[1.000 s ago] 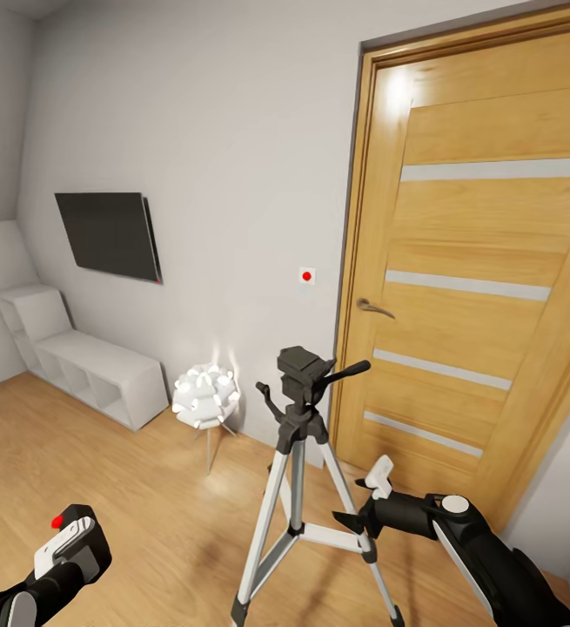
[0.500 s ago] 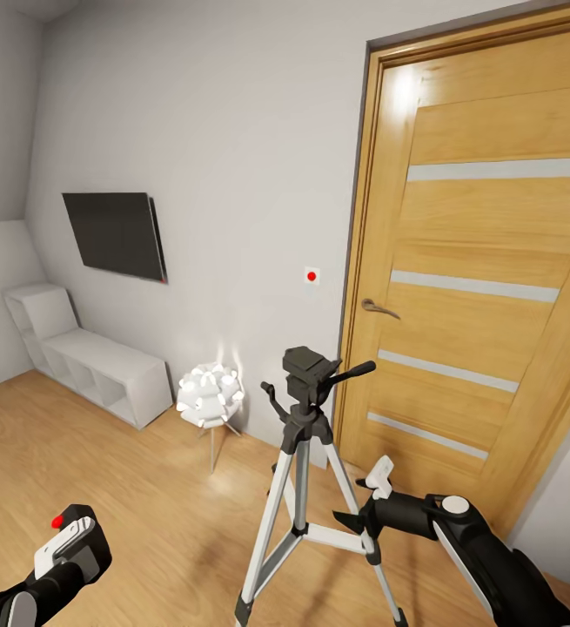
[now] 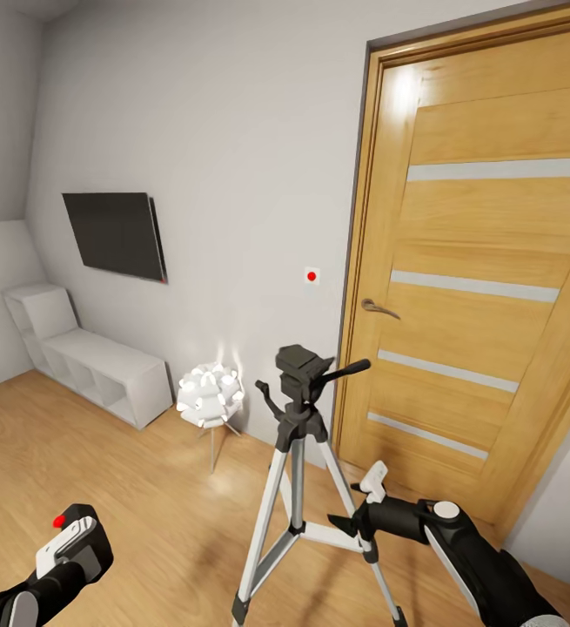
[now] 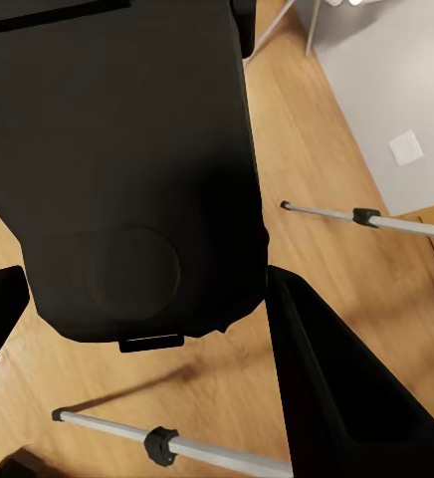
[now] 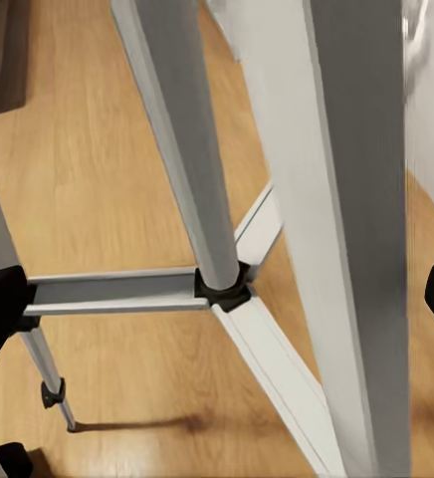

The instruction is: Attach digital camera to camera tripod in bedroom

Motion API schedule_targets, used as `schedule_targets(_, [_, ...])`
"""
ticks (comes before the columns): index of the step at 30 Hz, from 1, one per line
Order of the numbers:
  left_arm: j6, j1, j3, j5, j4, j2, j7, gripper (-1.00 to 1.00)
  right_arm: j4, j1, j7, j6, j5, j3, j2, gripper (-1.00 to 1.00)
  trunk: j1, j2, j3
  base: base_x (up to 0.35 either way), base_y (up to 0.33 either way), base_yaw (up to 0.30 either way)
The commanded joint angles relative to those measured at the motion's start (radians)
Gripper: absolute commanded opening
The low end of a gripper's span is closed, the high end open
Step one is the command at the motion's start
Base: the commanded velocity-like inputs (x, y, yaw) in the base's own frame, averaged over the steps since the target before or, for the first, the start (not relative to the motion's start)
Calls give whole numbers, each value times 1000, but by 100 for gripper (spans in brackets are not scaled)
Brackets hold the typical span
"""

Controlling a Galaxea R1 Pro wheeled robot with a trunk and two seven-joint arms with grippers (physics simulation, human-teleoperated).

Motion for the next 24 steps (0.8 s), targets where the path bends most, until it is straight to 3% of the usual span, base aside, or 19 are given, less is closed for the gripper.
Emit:
schedule_targets(1, [6, -1, 4, -6, -2, -1, -11, -100, 3, -3, 2, 5, 0, 1, 0, 100, 1, -2, -2, 0, 0, 0])
schedule_targets(24, [7, -1, 0, -6, -3, -2, -11, -100, 66, -42, 0, -18, 0, -2, 3, 100, 1, -2, -2, 0, 0, 0])
